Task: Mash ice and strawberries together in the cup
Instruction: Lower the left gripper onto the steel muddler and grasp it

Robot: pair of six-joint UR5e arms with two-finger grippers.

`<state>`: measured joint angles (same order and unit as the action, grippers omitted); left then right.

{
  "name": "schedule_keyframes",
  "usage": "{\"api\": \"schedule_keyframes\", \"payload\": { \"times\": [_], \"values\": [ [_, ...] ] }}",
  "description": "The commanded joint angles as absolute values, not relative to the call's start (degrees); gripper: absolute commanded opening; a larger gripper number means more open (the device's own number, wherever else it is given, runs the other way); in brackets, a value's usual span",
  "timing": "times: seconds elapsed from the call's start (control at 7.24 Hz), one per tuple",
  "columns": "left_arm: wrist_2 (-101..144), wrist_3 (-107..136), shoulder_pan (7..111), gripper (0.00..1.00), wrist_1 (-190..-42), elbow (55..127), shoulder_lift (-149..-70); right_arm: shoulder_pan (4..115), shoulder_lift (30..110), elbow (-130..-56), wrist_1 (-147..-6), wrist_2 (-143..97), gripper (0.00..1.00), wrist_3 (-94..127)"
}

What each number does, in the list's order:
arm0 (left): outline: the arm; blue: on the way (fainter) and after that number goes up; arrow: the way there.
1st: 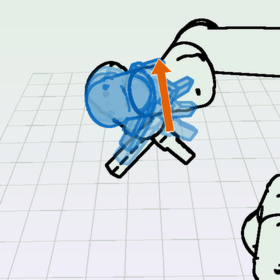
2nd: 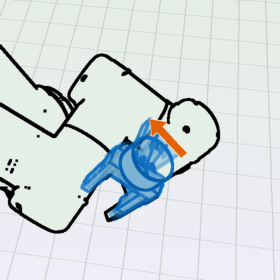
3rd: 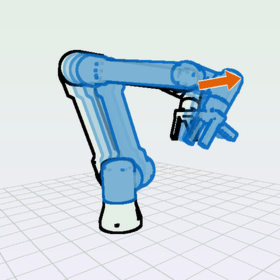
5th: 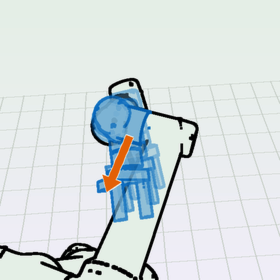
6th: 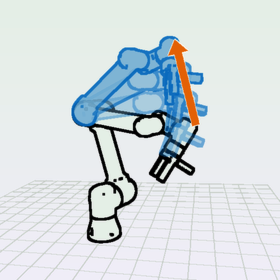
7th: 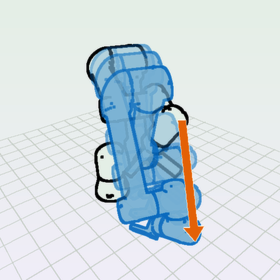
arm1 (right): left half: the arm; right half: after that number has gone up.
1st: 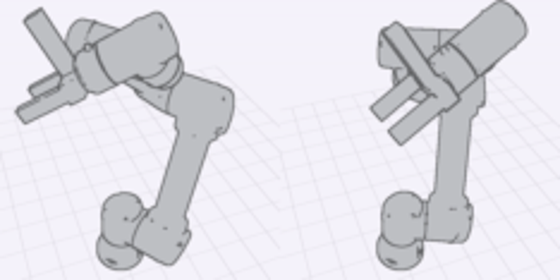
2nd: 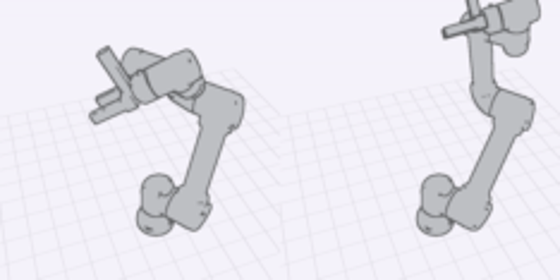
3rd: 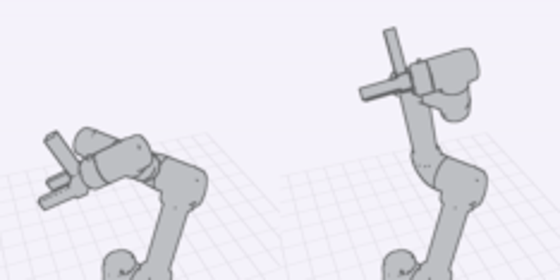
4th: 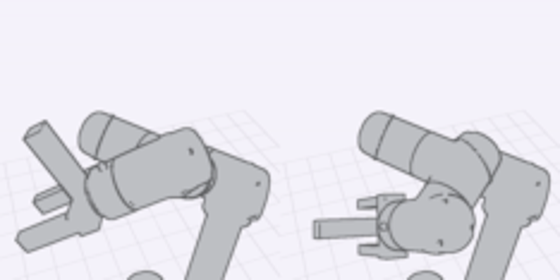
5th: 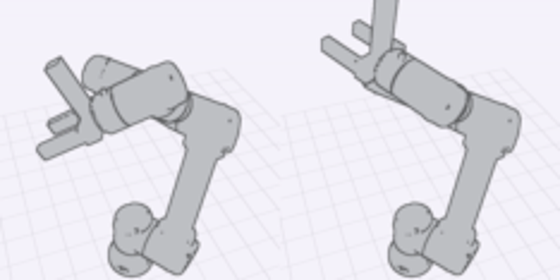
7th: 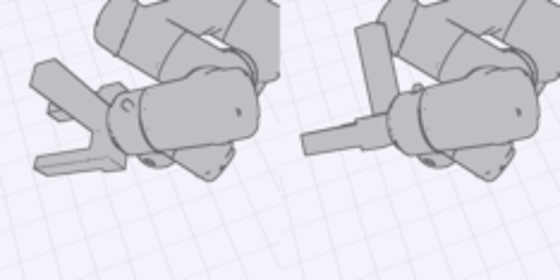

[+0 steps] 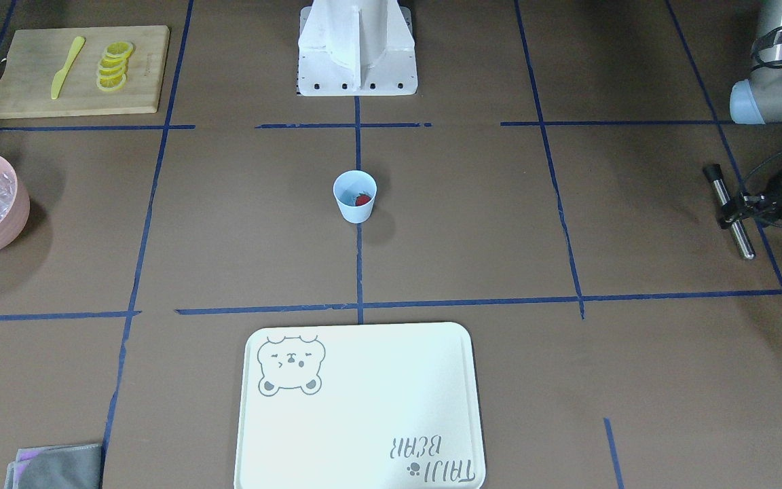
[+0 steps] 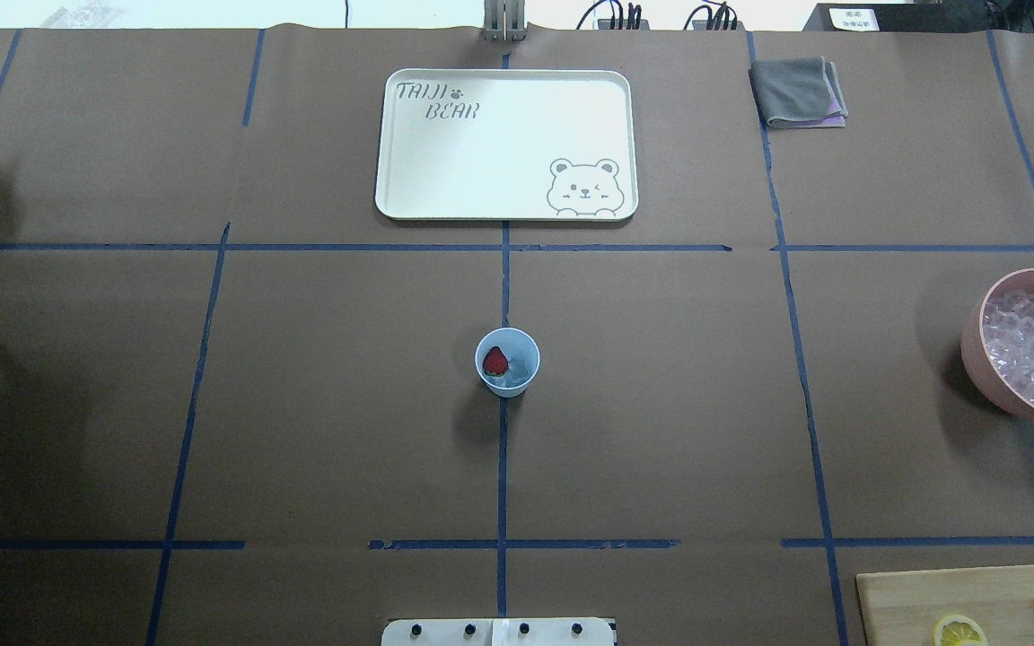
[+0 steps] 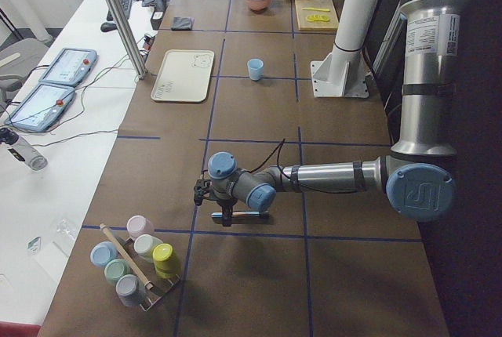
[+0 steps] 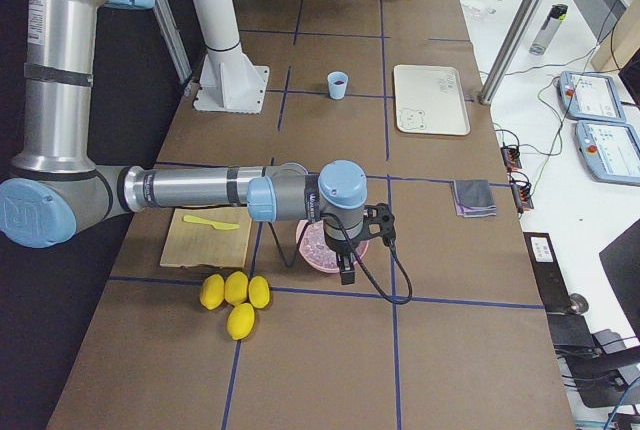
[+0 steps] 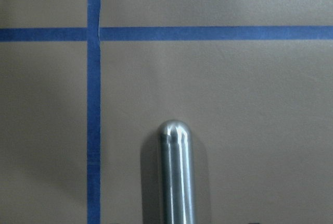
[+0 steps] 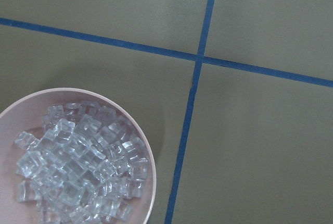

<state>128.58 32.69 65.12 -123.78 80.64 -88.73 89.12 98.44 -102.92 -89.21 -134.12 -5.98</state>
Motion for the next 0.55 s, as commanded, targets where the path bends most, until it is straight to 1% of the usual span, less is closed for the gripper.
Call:
{"api": "schedule_keyframes", "payload": {
  "times": [0.0, 0.14, 0.28, 0.41],
  "values": [
    [128.5, 32.5, 64.4, 0.8, -123.7, 80.6, -89.0, 89.1, 98.4, -102.9, -89.2, -134.0, 0.99, -6.1],
    [128.4, 32.5, 64.1, 0.78, -123.8, 80.5, -88.9, 89.2, 98.4, -102.9, -89.2, -134.0, 0.99, -6.1],
    [128.4, 32.6, 64.0, 0.69, -123.7, 80.4, -88.9, 89.1, 98.4, -102.9, -89.2, -134.0, 0.99, -6.1],
    [128.3, 32.6, 64.0, 0.55, -123.9, 80.0, -89.0, 89.1, 98.4, -102.9, -89.2, -134.0, 0.99, -6.0]
  ]
}}
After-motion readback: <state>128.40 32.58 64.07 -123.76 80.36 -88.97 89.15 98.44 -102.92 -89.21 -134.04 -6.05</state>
